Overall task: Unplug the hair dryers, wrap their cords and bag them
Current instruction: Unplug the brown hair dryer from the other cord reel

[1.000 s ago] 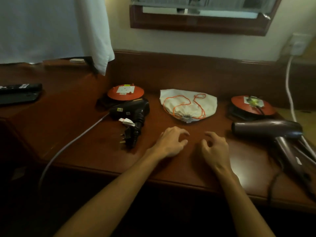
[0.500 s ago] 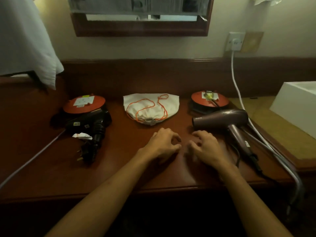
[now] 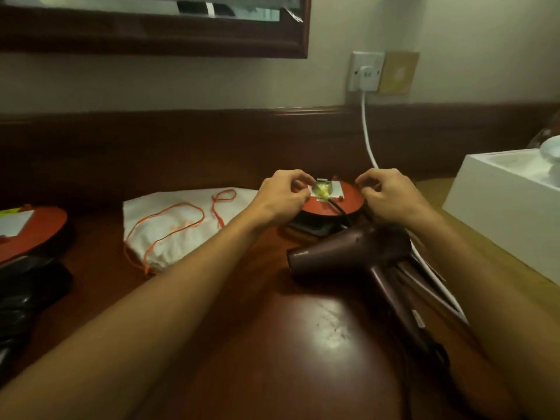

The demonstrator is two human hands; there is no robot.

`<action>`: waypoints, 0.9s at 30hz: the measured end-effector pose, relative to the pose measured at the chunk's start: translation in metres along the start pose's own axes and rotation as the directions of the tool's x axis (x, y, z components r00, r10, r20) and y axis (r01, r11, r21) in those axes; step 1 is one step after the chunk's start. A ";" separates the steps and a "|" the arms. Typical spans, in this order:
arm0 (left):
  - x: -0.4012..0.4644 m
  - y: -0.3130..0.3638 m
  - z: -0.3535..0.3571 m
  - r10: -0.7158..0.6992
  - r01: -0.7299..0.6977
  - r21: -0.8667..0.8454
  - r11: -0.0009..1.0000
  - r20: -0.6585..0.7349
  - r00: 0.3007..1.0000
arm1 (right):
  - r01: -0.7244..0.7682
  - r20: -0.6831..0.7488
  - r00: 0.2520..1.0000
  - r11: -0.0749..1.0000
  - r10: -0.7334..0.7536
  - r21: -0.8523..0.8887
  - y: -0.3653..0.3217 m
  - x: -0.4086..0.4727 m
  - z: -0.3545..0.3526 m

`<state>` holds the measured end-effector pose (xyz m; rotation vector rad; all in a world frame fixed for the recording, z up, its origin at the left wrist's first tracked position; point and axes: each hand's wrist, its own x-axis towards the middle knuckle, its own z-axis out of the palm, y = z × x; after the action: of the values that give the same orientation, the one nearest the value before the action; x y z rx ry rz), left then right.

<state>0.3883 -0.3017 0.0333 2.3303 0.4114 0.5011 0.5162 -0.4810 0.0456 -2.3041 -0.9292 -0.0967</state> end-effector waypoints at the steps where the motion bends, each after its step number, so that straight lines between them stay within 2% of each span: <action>1: 0.014 -0.005 0.007 -0.005 0.005 0.019 1.000 0.008 1.000 | -0.022 0.038 0.999 0.999 0.023 -0.024 0.007 0.016 0.003; 7: 0.061 -0.044 0.051 -0.027 0.018 0.285 0.958 0.027 0.999 | -0.023 0.284 0.957 0.992 0.057 -0.122 0.027 0.082 0.031; 9: 0.061 -0.063 0.062 -0.025 0.008 0.251 0.968 0.063 0.998 | 0.009 0.348 0.936 0.984 0.054 -0.178 0.031 0.095 0.043; 11: 0.058 -0.085 0.073 0.009 -0.016 0.125 0.992 0.060 0.998 | 0.042 0.394 0.917 0.968 0.062 -0.249 0.037 0.102 0.053; 14: 0.058 -0.102 0.085 0.053 -0.053 -0.023 0.998 -0.010 0.999 | 0.075 0.403 0.914 0.955 0.050 -0.288 0.046 0.109 0.060; 20: 0.061 -0.106 0.089 0.063 -0.064 -0.031 0.997 -0.032 0.998 | 0.063 0.417 0.907 0.957 0.063 -0.282 0.046 0.116 0.060; 23: 0.060 -0.104 0.089 0.053 -0.054 -0.032 0.998 -0.037 0.998 | -0.001 0.406 0.907 0.964 0.112 -0.265 0.041 0.117 0.058; 27: 0.059 -0.104 0.088 0.054 -0.055 -0.029 0.998 -0.048 0.997 | -0.097 0.258 0.960 0.994 0.109 -0.059 0.023 0.116 0.065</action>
<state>0.4648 -0.2545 -0.0847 2.3089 0.3605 0.5852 0.6069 -0.3861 0.0155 -2.4432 -0.9407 0.2377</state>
